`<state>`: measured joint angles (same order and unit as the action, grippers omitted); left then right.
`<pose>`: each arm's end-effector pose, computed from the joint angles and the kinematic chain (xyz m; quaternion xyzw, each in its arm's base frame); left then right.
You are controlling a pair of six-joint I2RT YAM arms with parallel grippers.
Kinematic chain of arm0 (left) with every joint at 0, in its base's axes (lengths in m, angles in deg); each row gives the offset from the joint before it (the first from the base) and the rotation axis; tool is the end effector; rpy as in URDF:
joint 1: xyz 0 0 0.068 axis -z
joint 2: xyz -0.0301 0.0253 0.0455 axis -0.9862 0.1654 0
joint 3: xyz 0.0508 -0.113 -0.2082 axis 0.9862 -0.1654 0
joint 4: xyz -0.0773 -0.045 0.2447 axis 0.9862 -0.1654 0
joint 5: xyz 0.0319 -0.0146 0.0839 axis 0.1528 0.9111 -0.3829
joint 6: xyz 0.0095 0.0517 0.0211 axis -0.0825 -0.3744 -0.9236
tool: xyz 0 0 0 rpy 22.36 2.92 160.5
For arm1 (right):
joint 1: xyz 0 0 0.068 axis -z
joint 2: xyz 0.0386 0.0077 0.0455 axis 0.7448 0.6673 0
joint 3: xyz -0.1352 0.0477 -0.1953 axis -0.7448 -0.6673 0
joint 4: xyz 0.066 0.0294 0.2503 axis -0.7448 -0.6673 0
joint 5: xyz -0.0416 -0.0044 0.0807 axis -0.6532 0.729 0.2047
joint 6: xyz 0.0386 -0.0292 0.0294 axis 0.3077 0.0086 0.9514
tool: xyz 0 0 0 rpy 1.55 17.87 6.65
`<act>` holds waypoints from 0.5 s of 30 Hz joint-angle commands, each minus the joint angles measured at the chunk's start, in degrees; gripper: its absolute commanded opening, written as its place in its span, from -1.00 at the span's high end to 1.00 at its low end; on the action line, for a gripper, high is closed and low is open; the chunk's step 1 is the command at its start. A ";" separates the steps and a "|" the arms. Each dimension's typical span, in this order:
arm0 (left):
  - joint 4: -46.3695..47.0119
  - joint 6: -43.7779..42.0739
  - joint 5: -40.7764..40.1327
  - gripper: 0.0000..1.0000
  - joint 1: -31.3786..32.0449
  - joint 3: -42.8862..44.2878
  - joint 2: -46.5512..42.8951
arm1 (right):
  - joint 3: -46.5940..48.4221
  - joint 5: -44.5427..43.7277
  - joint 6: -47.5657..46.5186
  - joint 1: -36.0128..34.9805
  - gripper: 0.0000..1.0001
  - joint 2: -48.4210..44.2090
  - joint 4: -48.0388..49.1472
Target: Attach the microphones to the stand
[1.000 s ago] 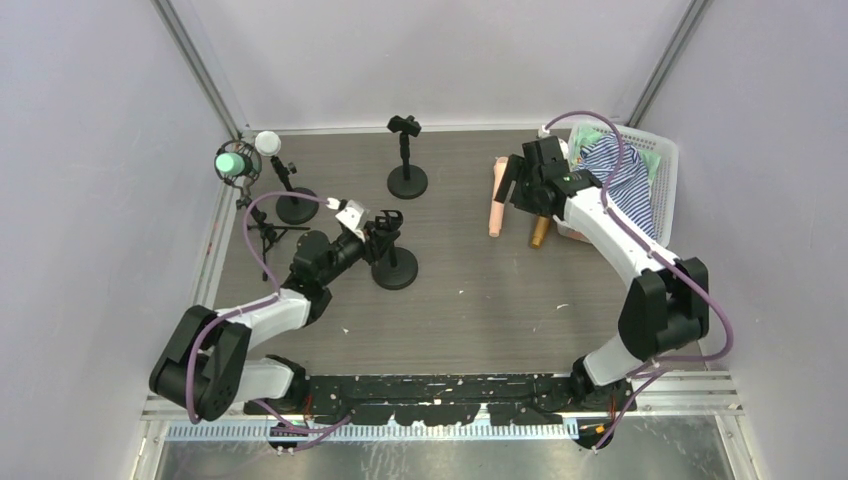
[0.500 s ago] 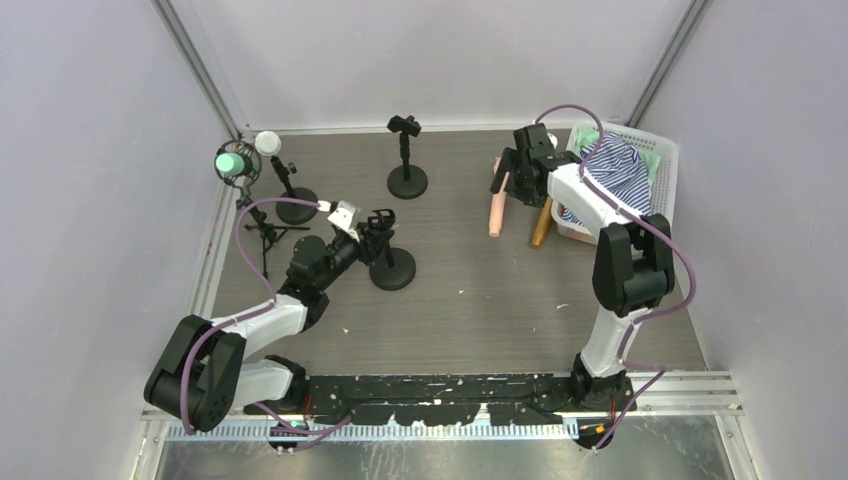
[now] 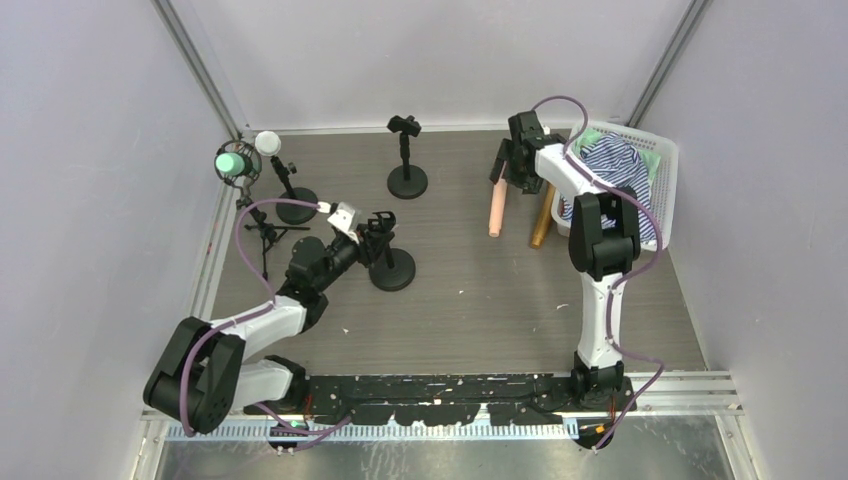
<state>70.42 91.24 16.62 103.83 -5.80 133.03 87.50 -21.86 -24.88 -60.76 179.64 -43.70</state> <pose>0.2283 -0.1118 0.1826 0.1798 0.6895 -0.3127 0.6281 0.4447 0.0935 0.1825 0.1502 0.9463 0.0321 0.2845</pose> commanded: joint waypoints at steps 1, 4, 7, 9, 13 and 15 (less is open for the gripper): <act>-8.21 2.23 2.46 0.99 0.04 -2.50 -0.59 | 6.24 -1.68 -1.58 -0.08 -0.54 3.17 -2.82; -8.63 1.89 2.55 1.00 0.11 -2.55 -1.90 | 8.45 -1.13 -1.98 -0.11 -0.52 5.59 -3.49; -9.07 1.57 2.57 0.99 0.19 -2.46 -2.79 | 10.56 -0.61 -2.29 -0.10 -0.51 7.72 -4.31; -9.18 1.52 2.56 0.99 0.35 -2.54 -3.15 | 11.91 -0.37 -2.57 -0.11 -0.50 9.04 -4.83; -9.70 0.96 2.56 0.99 1.02 -2.64 -3.76 | 14.51 0.21 -3.56 -0.09 -0.46 11.55 -6.55; -10.07 0.60 2.48 0.99 1.45 -2.63 -3.87 | 15.04 0.24 -3.91 -0.12 -0.43 12.36 -6.97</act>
<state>67.55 90.72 17.56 104.27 -6.83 129.66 99.22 -21.82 -27.22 -60.80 191.03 -48.68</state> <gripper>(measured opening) 0.265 0.728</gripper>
